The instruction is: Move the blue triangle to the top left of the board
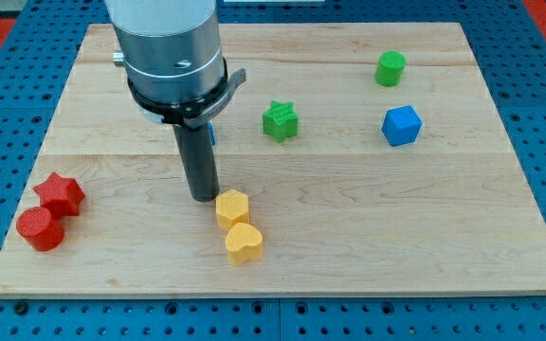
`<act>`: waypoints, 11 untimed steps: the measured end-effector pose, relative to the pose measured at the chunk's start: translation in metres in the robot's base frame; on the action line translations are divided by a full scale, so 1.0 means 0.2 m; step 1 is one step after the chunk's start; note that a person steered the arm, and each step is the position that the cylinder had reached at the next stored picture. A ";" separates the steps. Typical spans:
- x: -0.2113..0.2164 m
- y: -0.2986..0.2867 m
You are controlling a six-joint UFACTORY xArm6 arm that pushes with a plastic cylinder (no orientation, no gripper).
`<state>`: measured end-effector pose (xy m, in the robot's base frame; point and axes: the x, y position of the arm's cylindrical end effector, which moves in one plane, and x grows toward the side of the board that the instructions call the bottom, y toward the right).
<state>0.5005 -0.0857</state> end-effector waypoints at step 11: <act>-0.79 -0.18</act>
<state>0.3433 -0.1216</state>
